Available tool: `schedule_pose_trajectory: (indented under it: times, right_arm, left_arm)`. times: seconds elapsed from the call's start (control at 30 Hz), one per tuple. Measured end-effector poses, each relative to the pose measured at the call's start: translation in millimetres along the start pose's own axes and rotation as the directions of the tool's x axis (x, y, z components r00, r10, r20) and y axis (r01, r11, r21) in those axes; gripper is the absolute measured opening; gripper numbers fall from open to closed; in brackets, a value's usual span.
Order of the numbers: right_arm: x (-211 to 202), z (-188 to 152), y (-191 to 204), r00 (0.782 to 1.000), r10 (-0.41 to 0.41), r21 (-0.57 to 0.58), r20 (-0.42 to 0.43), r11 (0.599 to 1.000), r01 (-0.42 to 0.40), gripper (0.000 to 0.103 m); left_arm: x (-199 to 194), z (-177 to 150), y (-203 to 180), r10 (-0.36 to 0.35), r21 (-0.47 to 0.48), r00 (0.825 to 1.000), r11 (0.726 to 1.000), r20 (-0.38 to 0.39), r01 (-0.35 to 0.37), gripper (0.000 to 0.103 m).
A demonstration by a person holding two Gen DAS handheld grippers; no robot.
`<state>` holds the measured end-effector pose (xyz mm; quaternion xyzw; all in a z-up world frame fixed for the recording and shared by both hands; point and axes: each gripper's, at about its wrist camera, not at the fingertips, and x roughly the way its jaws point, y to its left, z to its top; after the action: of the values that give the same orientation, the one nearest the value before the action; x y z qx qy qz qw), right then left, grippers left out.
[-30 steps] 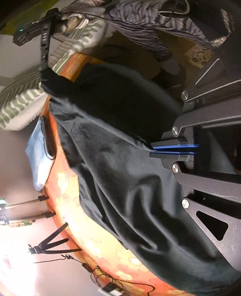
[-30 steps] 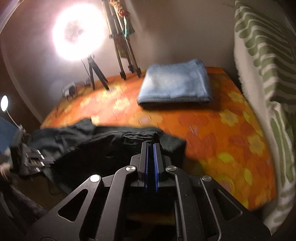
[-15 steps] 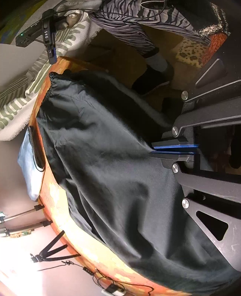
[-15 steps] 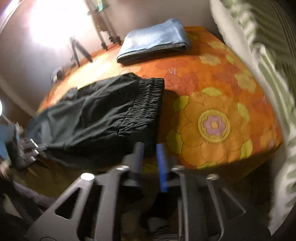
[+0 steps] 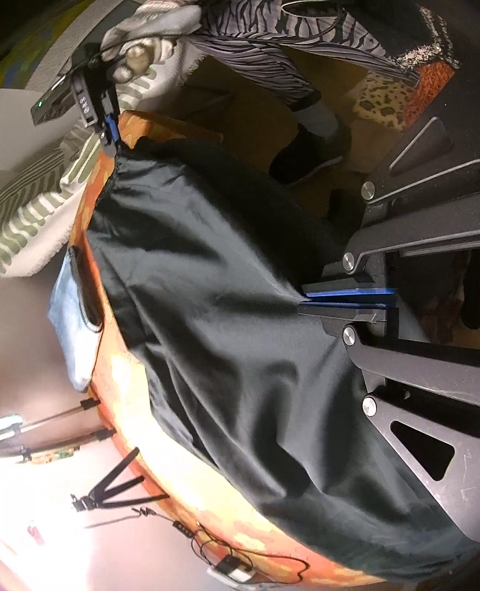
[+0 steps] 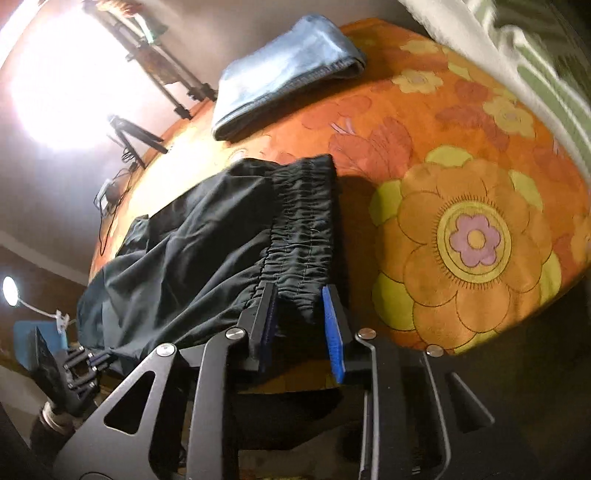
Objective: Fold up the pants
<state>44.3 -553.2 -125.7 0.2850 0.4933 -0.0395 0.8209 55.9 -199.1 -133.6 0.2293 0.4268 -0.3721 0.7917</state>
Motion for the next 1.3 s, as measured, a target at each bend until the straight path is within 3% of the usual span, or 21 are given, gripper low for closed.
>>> schedule_pose_trajectory:
  times: [0.07, 0.13, 0.3, 0.33, 0.4, 0.43, 0.87, 0.93, 1.0, 1.07, 1.13, 1.17, 1.3]
  right_arm:
    - [-9, -3, 7, 1.000, 0.017, -0.020, 0.005, 1.000, -0.017, 0.006]
    - [-16, -7, 11, 1.000, 0.029, -0.029, 0.007, 0.999, -0.029, 0.005]
    - [-10, -12, 8, 0.999, -0.038, -0.057, -0.022, 0.998, 0.036, 0.007]
    - [-10, -12, 5, 0.999, -0.036, -0.044, -0.019, 0.998, 0.035, 0.012]
    - [-8, -10, -3, 0.999, -0.036, -0.002, -0.020, 0.999, 0.036, 0.054]
    - [-8, -9, -7, 0.999, -0.037, 0.012, -0.012, 0.999, 0.037, 0.059]
    - [26, -12, -15, 0.996, -0.027, 0.075, -0.087, 0.997, 0.034, 0.059]
    - [26, -14, -14, 0.997, -0.033, 0.066, -0.076, 0.997, 0.038, 0.054]
    - [25, -17, -12, 0.997, -0.026, 0.055, -0.071, 0.998, 0.030, 0.033]
    - [21, -18, -9, 0.998, -0.015, 0.050, -0.056, 0.999, 0.018, 0.022]
    - [11, -18, -2, 0.999, -0.030, 0.021, -0.024, 0.999, 0.030, 0.017]
    - [0, -17, 4, 0.998, -0.053, -0.006, 0.015, 0.999, 0.053, 0.008]
    - [-38, -11, 20, 0.982, -0.137, -0.083, 0.127, 0.985, 0.148, 0.006]
  left_arm:
    - [-4, -1, 5, 0.000, -0.017, 1.000, 1.000, 0.008, 0.000, 0.001]
    - [-7, -4, 8, -0.003, -0.021, 1.000, 1.000, 0.010, 0.003, 0.001]
    - [0, -10, 0, -0.022, 0.000, 1.000, 1.000, -0.022, 0.022, 0.001]
    - [3, -11, -4, -0.026, 0.011, 0.999, 1.000, -0.030, 0.026, 0.001]
    - [7, -13, -9, -0.035, 0.029, 0.998, 0.999, -0.047, 0.037, 0.001]
    - [8, -13, -10, -0.036, 0.033, 0.998, 0.999, -0.051, 0.038, 0.001]
    - [8, -14, -3, -0.042, 0.009, 0.998, 0.999, -0.049, 0.042, 0.001]
    - [9, -14, -3, -0.044, 0.009, 0.998, 0.999, -0.049, 0.044, 0.001]
    - [9, -12, -2, -0.046, 0.006, 0.998, 0.999, -0.048, 0.047, 0.001]
    - [10, -10, -1, -0.049, -0.001, 0.998, 0.999, -0.044, 0.049, 0.001]
    - [10, -8, -1, -0.056, -0.011, 0.998, 0.998, -0.036, 0.056, 0.001]
    - [10, -7, -2, -0.060, -0.013, 0.998, 0.998, -0.032, 0.060, 0.001]
    - [16, -4, -7, -0.086, 0.003, 0.995, 0.996, -0.056, 0.087, 0.001]
